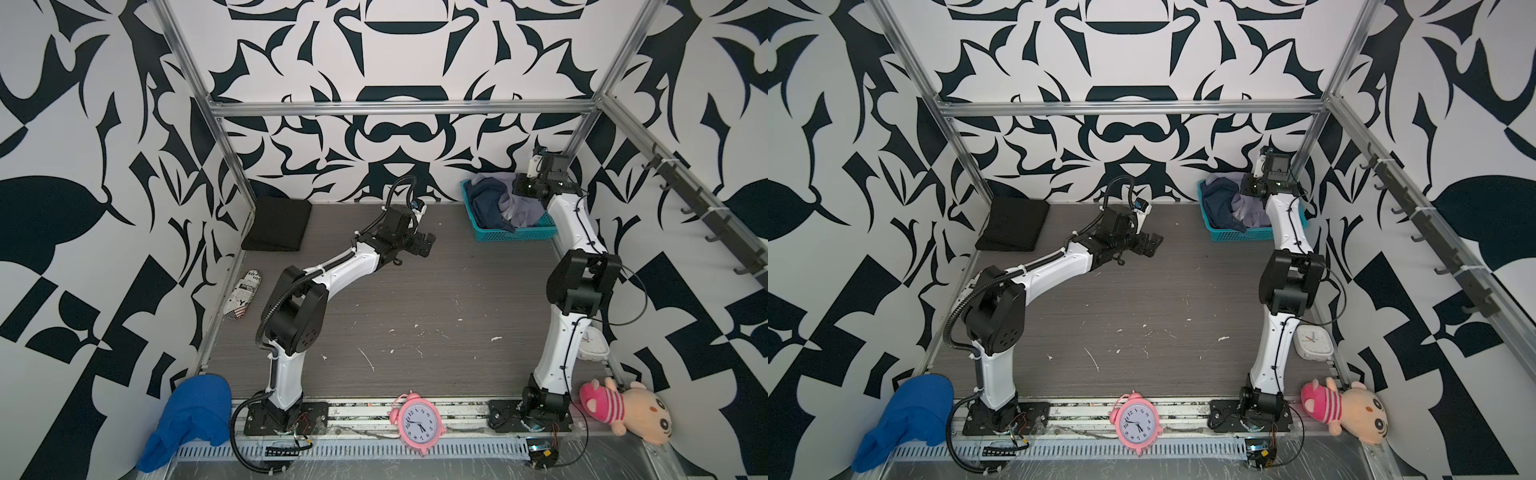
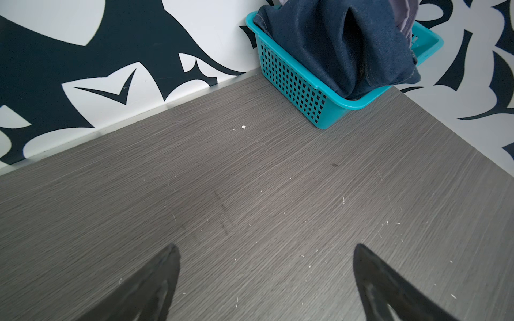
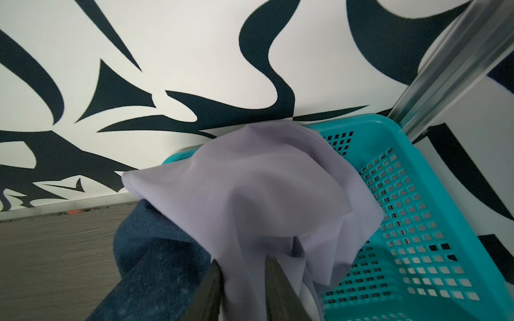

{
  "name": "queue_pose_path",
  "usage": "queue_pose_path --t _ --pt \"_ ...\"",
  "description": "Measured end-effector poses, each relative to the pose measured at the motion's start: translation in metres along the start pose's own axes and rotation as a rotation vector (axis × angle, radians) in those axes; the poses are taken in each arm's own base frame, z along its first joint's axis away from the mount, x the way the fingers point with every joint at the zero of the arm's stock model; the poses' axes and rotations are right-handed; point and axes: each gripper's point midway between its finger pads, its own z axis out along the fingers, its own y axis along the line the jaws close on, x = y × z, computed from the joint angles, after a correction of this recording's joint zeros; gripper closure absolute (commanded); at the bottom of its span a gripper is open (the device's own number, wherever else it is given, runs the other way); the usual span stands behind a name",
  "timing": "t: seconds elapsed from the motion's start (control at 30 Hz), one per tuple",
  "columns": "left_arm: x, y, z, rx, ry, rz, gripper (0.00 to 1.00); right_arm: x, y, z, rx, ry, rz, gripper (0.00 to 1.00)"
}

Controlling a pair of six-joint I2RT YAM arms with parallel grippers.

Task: Fold and stack the skirts
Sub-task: 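Lower the right gripper into the teal basket and grasp the lavender skirt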

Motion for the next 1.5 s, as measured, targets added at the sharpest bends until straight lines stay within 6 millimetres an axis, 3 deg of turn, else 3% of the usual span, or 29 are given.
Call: queue_pose_path --t 0.07,0.17,0.27,0.4,0.47,0.53,0.63,0.7,0.77,0.8,0.9,0.97,1.17,1.27,1.4,1.5 --pt "0.000 0.000 0.000 0.000 0.000 0.000 0.01 0.003 0.002 0.001 -0.015 0.009 0.002 0.63" --pt "0.000 0.000 0.000 0.001 0.002 -0.001 0.01 0.006 0.005 0.003 -0.044 0.018 0.002 0.55" --pt "-0.001 0.000 0.000 0.001 0.001 -0.001 0.01 0.010 0.009 0.006 -0.073 0.033 0.003 0.52" --pt "-0.002 -0.001 -0.001 0.005 0.000 -0.001 0.01 0.019 0.009 0.022 -0.096 0.055 0.007 0.52" --pt "-0.002 -0.001 -0.001 0.007 0.000 -0.002 0.01 0.028 0.008 0.031 -0.099 0.078 0.012 0.60" --pt "-0.002 -0.002 -0.001 0.008 0.000 -0.003 0.01 0.039 0.006 0.041 -0.103 0.107 0.022 0.82" --pt "-0.001 -0.002 -0.001 0.008 0.001 -0.004 0.01 0.049 0.005 0.048 -0.105 0.139 0.036 0.90" --pt "-0.001 -0.002 -0.001 0.008 0.001 -0.004 0.01 0.051 0.005 0.048 -0.105 0.149 0.043 0.86" --pt "-0.001 -0.002 -0.001 0.008 0.001 -0.004 0.01 0.047 0.006 0.046 -0.106 0.142 0.049 0.63" --pt "-0.001 -0.002 -0.001 0.008 0.001 -0.004 0.00 0.046 0.006 0.045 -0.105 0.140 0.055 0.58" --pt "-0.001 -0.002 -0.001 0.008 0.001 -0.008 0.01 0.040 0.008 0.038 -0.104 0.132 0.053 0.58" --pt "-0.001 -0.002 -0.001 0.009 0.001 -0.010 0.01 0.036 0.008 0.031 -0.100 0.127 0.049 0.66" --pt "-0.001 -0.002 0.000 0.011 0.001 -0.012 0.01 0.016 0.009 0.006 -0.083 0.093 0.042 0.67" --pt "-0.001 -0.002 0.000 0.009 0.001 -0.011 0.01 0.012 0.007 -0.001 -0.076 0.084 0.039 0.72" --pt "-0.001 -0.001 0.000 0.007 0.001 -0.008 0.01 0.020 -0.001 -0.001 -0.064 0.098 0.055 0.58" --pt "-0.001 -0.001 0.000 0.007 0.001 -0.008 0.01 0.026 -0.004 0.001 -0.068 0.113 0.057 0.56"
